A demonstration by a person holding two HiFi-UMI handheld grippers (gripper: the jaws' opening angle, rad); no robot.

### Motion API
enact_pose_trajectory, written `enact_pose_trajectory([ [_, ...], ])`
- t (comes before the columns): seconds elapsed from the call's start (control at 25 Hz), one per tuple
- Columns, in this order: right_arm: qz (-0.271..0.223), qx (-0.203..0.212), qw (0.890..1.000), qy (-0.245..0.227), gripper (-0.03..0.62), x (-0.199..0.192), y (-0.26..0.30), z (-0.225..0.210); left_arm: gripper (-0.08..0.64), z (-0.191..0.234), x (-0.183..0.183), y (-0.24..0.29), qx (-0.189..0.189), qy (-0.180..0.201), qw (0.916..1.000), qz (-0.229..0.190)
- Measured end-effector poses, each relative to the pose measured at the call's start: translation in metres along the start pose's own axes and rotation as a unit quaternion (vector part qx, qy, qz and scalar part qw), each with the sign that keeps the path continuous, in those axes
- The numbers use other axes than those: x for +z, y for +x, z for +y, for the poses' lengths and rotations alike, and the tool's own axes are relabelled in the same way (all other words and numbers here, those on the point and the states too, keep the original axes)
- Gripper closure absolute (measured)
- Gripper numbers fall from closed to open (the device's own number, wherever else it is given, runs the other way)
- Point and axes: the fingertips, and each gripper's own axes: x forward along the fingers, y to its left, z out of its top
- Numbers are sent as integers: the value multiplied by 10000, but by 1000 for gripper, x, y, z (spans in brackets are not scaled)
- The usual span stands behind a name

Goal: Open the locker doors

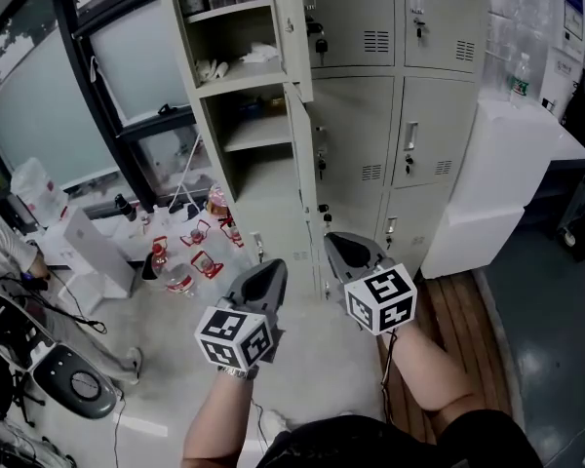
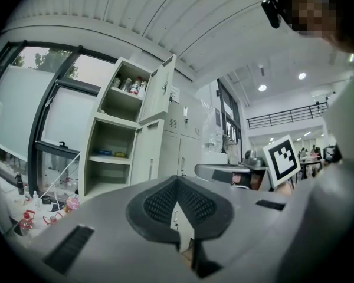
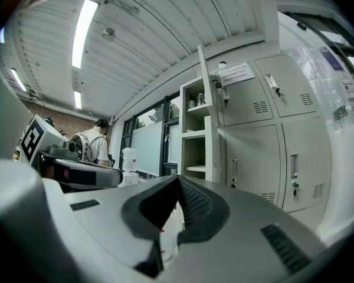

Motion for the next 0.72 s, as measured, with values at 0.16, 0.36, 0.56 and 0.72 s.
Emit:
enact_pose_trajectory([
  [0.16,-19,-8,10000,26,592,0,2,-1,561,3,0,0,8,-1,10000,-2],
  [0.36,-28,-5,10000,50,592,1,1,-1,561,3,1,-1,20,-10,10000,9],
  [0.56,-42,3,10000,49,592,2,-3,-6,561,-3,1,2,36,-16,10000,8],
  [0.72,-54,20,10000,51,592,3,-9,-11,561,-9,3,5,60,-19,10000,-11],
])
